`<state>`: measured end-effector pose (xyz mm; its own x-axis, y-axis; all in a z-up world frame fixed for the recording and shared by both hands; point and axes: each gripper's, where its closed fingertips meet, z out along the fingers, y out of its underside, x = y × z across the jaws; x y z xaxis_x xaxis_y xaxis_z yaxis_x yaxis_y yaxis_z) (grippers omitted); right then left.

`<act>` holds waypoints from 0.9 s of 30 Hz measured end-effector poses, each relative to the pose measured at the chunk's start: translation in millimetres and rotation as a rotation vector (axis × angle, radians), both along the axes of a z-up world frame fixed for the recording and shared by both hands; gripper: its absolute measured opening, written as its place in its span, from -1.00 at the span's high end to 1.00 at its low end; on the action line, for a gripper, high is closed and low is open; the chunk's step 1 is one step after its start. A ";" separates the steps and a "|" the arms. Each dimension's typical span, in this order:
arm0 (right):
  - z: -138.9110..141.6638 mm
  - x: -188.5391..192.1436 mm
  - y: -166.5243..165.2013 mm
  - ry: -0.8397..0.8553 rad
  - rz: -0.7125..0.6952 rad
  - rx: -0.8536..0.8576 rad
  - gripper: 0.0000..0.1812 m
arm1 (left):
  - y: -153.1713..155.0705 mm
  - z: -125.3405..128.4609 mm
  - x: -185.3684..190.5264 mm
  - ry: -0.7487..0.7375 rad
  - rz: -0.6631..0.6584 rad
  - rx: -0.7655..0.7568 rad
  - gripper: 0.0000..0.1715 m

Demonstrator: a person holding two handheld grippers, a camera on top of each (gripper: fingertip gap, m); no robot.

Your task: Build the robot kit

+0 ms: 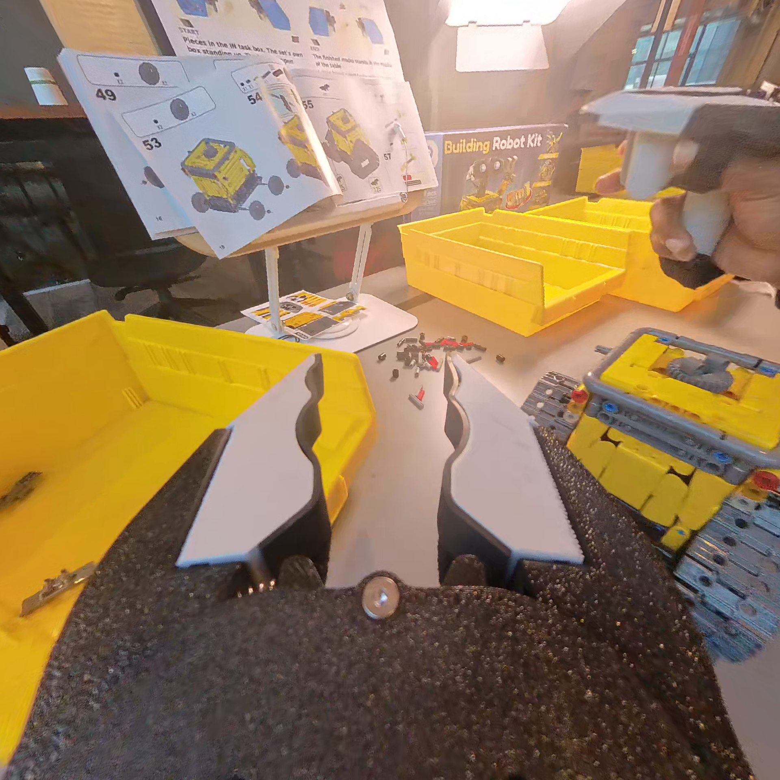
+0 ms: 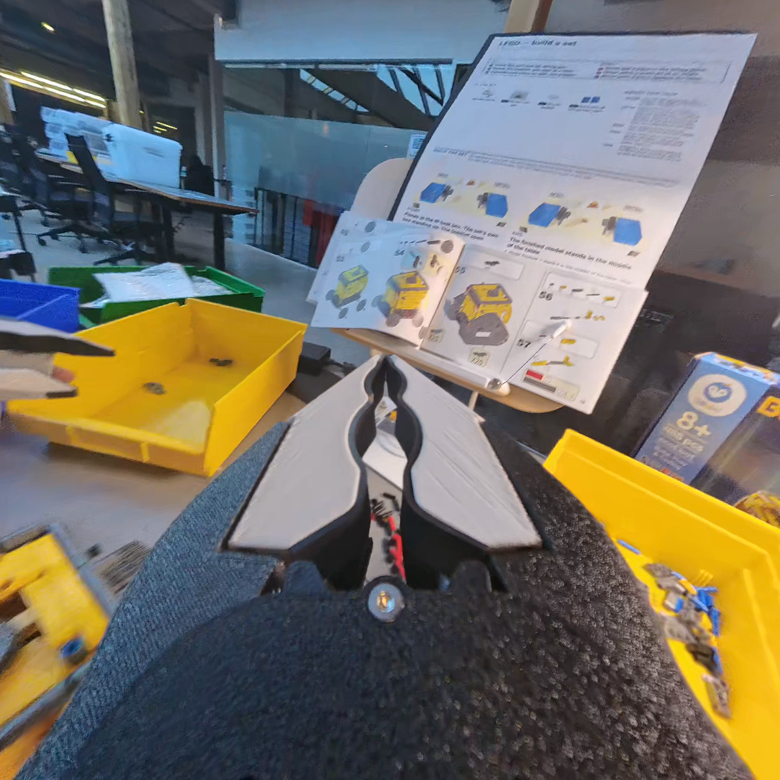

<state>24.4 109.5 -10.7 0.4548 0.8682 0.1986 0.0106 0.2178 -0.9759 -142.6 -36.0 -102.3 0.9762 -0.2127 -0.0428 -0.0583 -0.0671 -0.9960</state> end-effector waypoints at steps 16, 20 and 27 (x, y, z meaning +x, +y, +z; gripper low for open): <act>20.2 -79.1 178.3 -0.068 -0.196 -0.016 0.98 | 16.6 -28.7 12.0 0.079 0.111 0.014 0.40; 31.2 -88.8 204.5 -0.087 -0.210 -0.022 0.95 | 31.1 -20.1 6.3 0.051 0.119 0.010 0.41; 28.5 -99.2 228.5 -0.125 -0.235 -0.018 0.94 | 30.8 -43.9 15.1 0.046 0.076 -0.028 0.45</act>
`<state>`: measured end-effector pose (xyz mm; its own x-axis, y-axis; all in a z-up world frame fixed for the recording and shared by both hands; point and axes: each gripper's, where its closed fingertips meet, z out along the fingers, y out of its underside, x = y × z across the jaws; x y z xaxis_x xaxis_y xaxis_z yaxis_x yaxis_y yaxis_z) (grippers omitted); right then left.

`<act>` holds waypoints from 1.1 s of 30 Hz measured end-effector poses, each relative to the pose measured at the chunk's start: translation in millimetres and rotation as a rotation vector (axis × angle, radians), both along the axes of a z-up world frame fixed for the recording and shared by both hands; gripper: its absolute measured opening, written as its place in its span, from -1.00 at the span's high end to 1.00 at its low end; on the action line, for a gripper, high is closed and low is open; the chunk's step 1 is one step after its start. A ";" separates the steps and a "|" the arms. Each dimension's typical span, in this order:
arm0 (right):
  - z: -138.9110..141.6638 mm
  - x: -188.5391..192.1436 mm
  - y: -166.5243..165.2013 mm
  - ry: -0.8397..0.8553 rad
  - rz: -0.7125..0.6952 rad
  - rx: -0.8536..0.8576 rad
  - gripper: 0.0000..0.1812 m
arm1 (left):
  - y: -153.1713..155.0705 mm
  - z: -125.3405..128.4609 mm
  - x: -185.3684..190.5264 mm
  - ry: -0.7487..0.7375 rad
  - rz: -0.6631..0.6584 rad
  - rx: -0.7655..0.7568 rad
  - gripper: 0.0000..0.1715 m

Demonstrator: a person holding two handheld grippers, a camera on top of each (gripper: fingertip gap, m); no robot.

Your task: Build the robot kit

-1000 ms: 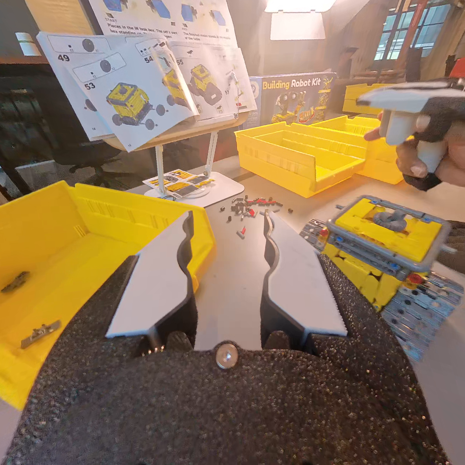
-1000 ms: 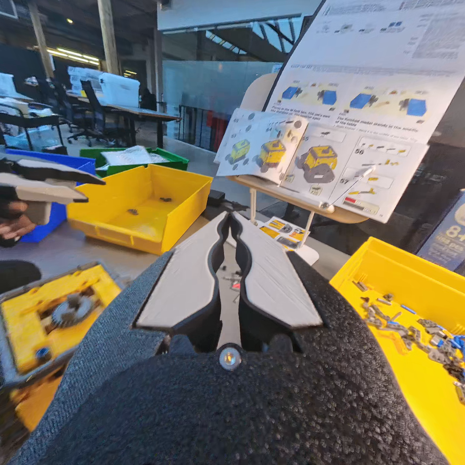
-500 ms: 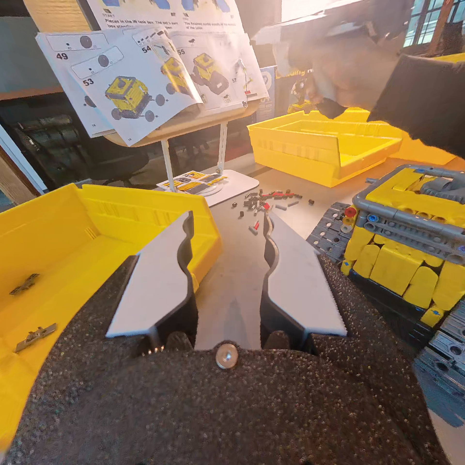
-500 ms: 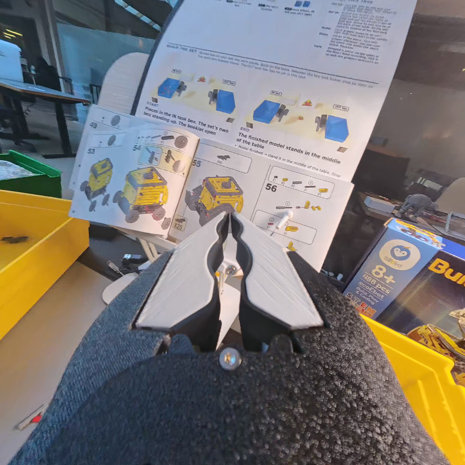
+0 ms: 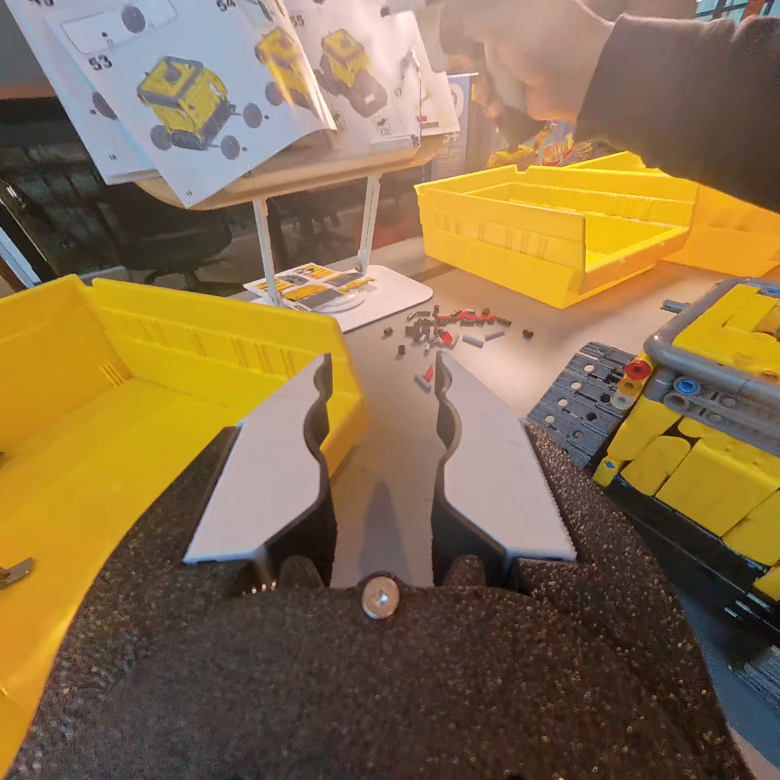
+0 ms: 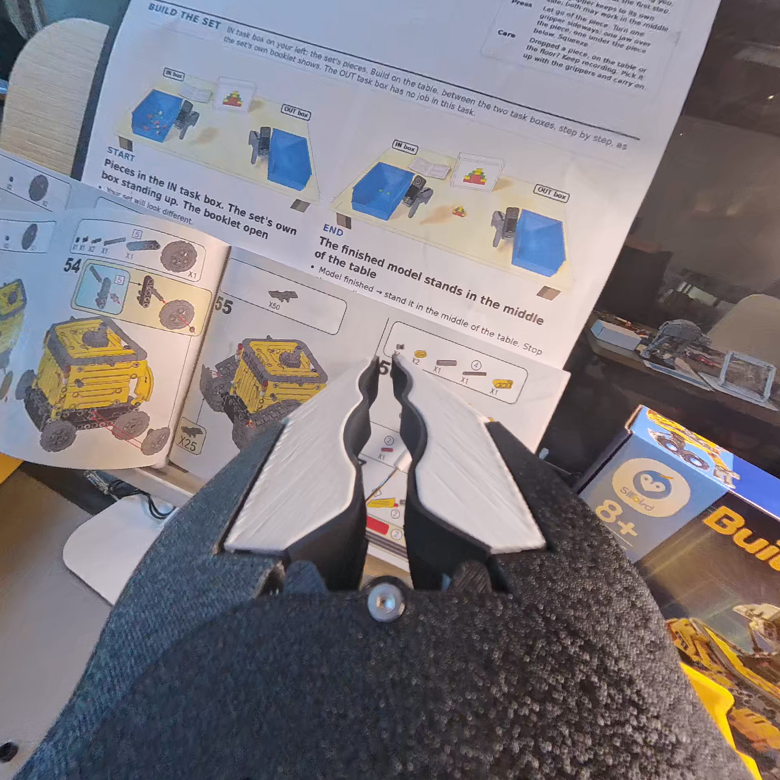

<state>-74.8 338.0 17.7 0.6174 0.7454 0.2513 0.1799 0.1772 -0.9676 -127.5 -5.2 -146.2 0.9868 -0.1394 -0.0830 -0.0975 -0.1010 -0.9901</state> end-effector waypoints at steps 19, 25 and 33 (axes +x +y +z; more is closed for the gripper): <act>-3.8 10.8 -49.4 -0.014 0.193 0.000 0.89 | -2.7 0.0 0.8 -0.004 -0.020 -0.013 0.45; -39.1 28.3 -166.0 -0.110 0.448 -0.115 0.83 | -4.7 1.7 -0.6 -0.023 -0.025 -0.015 0.46; -200.8 95.7 -214.7 -0.443 0.360 -0.396 0.80 | -10.4 7.6 -3.8 -0.064 -0.033 -0.001 0.46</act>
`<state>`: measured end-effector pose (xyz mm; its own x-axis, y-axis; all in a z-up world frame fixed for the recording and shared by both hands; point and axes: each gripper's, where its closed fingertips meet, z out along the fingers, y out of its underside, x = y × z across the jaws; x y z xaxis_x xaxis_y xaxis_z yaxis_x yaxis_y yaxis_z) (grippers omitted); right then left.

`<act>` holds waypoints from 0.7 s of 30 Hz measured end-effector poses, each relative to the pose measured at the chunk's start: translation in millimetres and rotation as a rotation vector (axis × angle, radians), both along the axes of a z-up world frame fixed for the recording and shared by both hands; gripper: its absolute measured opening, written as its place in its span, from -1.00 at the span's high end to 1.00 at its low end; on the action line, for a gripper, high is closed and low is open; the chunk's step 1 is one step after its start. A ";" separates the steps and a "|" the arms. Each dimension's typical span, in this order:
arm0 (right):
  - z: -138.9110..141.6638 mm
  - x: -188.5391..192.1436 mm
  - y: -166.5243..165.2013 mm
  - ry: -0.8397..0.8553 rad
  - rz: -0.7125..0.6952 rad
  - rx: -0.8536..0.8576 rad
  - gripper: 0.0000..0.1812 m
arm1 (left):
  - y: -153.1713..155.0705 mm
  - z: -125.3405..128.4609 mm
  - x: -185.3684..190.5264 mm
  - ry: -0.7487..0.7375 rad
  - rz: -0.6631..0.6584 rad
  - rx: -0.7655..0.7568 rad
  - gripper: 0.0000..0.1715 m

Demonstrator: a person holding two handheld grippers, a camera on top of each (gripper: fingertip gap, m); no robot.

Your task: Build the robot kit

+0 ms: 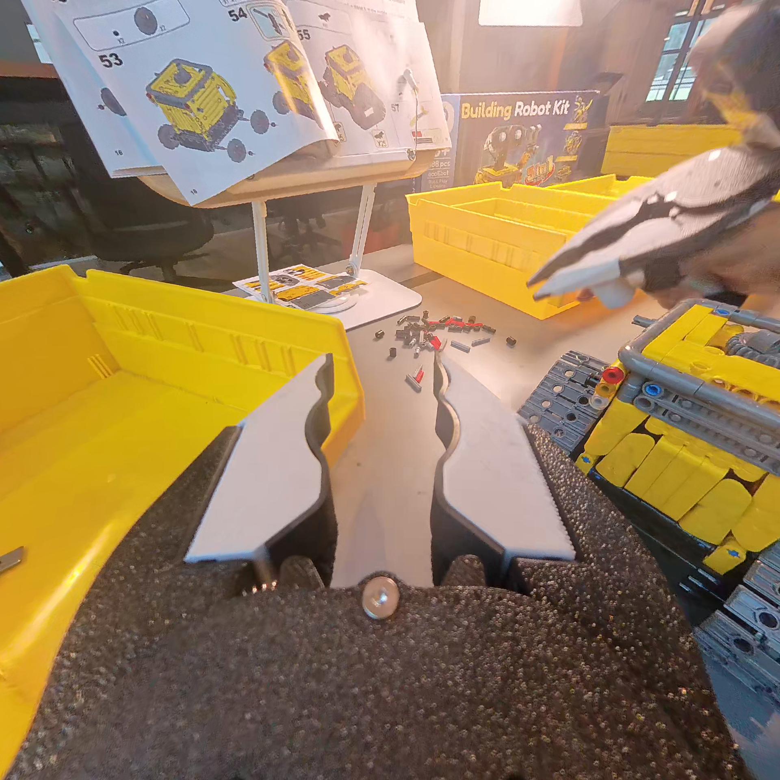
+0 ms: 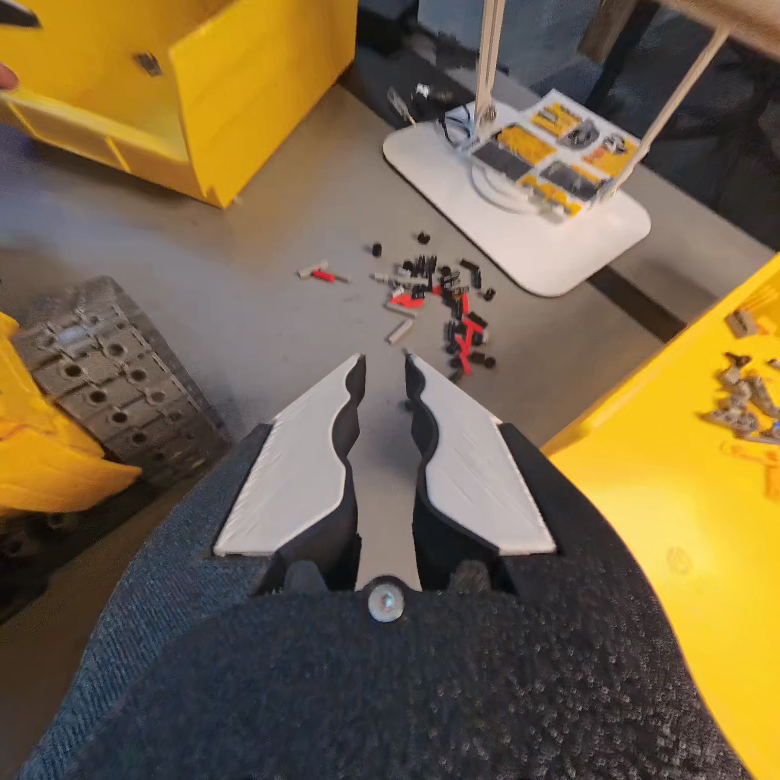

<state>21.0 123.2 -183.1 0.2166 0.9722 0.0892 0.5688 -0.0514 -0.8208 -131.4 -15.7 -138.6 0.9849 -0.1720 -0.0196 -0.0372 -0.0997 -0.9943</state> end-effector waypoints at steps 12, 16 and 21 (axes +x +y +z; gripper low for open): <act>-25.5 -12.4 27.3 -0.007 -0.202 -0.028 0.74 | -2.4 2.0 -5.9 -0.036 0.005 0.002 0.49; -13.1 -41.3 24.2 0.133 -0.231 -0.123 0.74 | -4.7 5.5 -8.0 -0.067 0.002 0.010 0.50; -15.8 -76.6 35.3 0.116 -0.209 -0.080 0.74 | -8.5 12.6 -7.3 -0.151 -0.025 0.027 0.50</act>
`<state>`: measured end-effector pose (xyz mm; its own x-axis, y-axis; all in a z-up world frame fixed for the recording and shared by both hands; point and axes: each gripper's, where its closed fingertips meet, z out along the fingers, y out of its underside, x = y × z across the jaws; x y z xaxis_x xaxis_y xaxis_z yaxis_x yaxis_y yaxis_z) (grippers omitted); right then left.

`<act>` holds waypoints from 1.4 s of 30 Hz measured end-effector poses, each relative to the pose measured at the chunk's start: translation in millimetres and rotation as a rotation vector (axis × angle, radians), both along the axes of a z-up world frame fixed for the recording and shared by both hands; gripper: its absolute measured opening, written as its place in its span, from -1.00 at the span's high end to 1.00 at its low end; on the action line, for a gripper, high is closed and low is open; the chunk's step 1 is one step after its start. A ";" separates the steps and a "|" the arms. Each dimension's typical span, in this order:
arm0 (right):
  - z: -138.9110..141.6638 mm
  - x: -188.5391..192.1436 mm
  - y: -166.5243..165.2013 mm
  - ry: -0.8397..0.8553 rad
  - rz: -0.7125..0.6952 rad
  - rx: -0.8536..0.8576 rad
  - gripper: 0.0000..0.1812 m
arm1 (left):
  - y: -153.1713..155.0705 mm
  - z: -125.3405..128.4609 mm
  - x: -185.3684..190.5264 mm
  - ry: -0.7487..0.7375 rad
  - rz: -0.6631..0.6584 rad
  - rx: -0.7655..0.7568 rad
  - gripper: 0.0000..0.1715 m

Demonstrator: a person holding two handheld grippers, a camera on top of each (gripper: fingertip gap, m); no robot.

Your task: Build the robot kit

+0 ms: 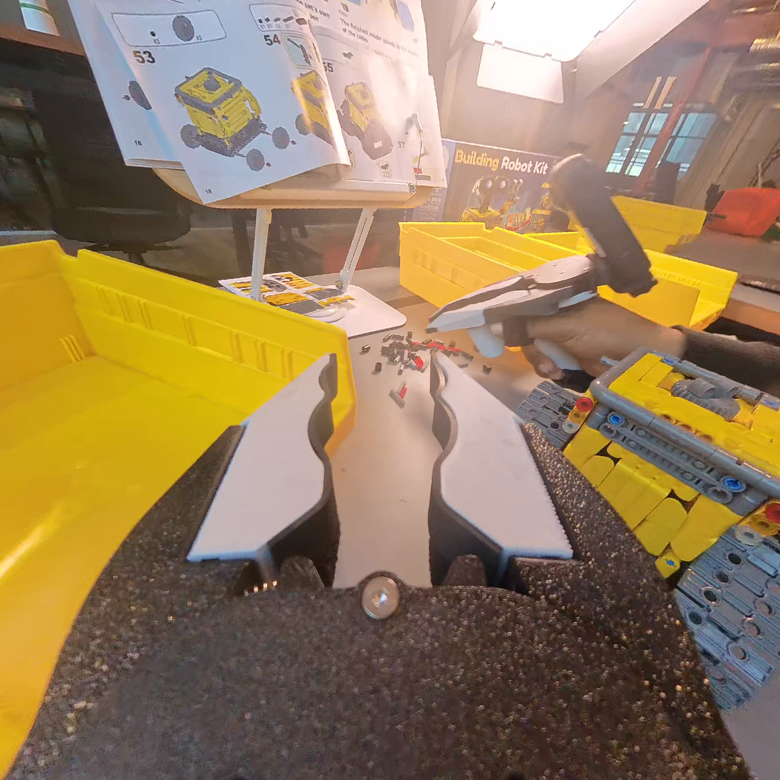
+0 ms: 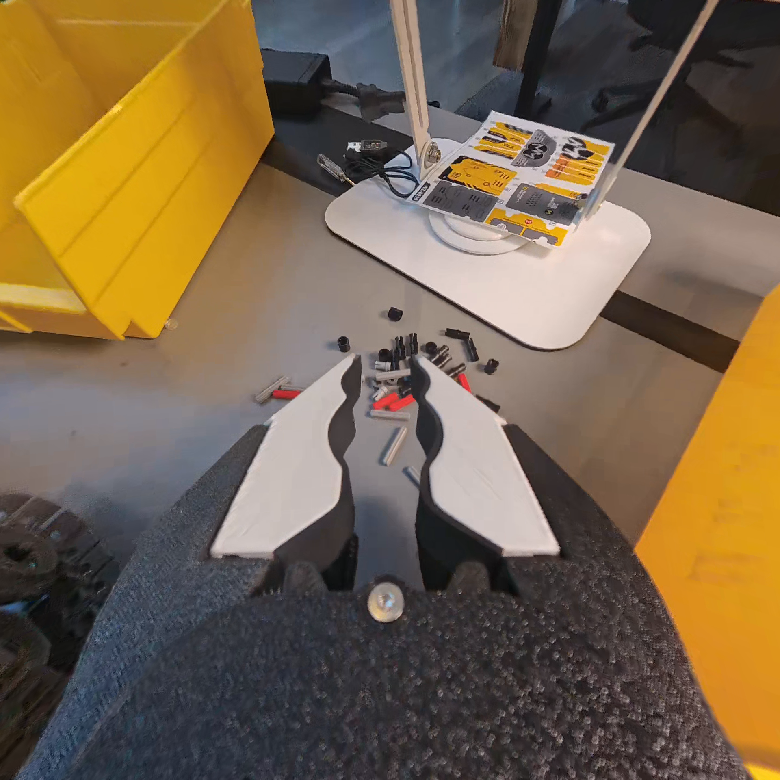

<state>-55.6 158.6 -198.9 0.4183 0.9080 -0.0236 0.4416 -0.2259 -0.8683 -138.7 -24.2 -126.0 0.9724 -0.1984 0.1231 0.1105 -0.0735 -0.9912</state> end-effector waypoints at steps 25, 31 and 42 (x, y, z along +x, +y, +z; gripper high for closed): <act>-33.9 -14.5 26.3 -0.320 0.161 -0.044 0.80 | -0.2 -5.7 -2.8 0.015 0.003 -0.029 0.51; -38.6 -4.7 13.0 -0.399 0.184 -0.065 0.81 | 0.2 -6.5 -2.2 0.010 -0.004 -0.034 0.51; -48.2 -3.6 14.1 -0.392 0.173 -0.116 0.91 | 0.1 -6.5 -1.6 0.015 -0.005 -0.033 0.51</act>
<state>-59.2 172.6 -247.1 0.2582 0.9661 0.0008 0.7723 -0.2059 -0.6010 -140.3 -24.1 -132.4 0.9730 -0.1997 0.1155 0.0956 -0.1069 -0.9897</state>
